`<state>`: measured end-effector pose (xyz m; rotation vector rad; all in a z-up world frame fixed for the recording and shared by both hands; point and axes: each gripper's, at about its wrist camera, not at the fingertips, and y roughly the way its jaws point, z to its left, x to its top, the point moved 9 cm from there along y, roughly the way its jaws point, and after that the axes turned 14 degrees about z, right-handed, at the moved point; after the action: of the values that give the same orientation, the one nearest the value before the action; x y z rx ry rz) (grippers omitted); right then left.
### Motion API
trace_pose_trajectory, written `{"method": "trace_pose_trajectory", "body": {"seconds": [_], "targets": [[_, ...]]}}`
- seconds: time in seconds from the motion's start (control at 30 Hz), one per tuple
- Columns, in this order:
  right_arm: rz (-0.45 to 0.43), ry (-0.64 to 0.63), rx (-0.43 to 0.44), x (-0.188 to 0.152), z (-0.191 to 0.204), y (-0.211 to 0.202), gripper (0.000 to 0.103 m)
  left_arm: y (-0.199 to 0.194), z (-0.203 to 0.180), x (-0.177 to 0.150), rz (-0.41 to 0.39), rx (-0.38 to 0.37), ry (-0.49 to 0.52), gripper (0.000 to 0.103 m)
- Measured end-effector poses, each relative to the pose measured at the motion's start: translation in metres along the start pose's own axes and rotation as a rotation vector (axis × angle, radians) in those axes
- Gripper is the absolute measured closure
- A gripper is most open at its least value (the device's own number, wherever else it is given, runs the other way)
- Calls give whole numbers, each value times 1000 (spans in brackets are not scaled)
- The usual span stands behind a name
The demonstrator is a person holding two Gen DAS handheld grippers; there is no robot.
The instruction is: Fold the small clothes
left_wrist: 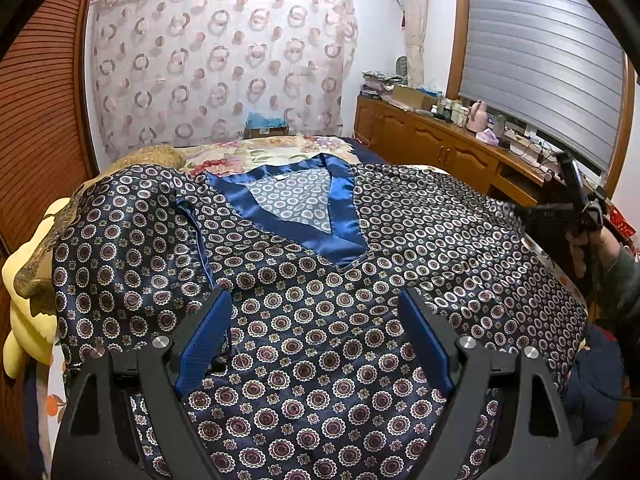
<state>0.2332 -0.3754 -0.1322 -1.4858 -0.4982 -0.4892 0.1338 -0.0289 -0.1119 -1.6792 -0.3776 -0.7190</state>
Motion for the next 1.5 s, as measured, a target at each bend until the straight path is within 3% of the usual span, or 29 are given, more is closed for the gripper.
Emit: {"method": "trace_pose_trajectory", "body": {"seconds": [0.13, 0.27, 0.37, 0.43, 0.5, 0.53, 0.6, 0.67, 0.9, 1.17, 1.2, 1.3, 1.37, 1.5], "targets": [[-113, -67, 2, 22, 31, -34, 100, 0, 1, 0, 1, 2, -2, 18], [-187, -181, 42, 33, 86, -63, 100, 0, 1, -1, 0, 2, -3, 18], [-199, -262, 97, 26, 127, -70, 100, -1, 1, -1, -2, -2, -5, 18], [-162, -298, 121, 13, 146, -61, 100, -1, 1, -2, -1, -2, -5, 18], [-140, -330, 111, 1, 153, -51, 85, -1, 1, -3, 5, 1, -4, 18], [-137, -337, 111, 0, 152, -47, 70, -1, 1, -3, 7, 4, -2, 18], [-133, -318, 141, -1, 146, -41, 51, -3, -2, -3, 2, 4, 6, 18], [-128, -275, 143, 3, 131, -37, 50, -4, -4, -2, -6, -4, 9, 18], [-71, -128, 170, 22, 94, -15, 50, 0, -5, -7, 3, -15, 1, 18], [32, -98, 147, 59, 109, 43, 56, 2, -1, -11, 14, -10, -10, 18], [49, -88, 131, 64, 106, 51, 58, 3, 0, -11, 15, -9, -12, 18], [67, -74, 109, 74, 104, 59, 79, 3, 3, -13, 16, -9, -20, 18], [52, -93, 112, 80, 109, 58, 98, 3, 4, -14, 16, -6, -23, 18], [2, -155, 124, 87, 124, 42, 99, 3, 7, -14, 15, -8, -36, 18]]}}
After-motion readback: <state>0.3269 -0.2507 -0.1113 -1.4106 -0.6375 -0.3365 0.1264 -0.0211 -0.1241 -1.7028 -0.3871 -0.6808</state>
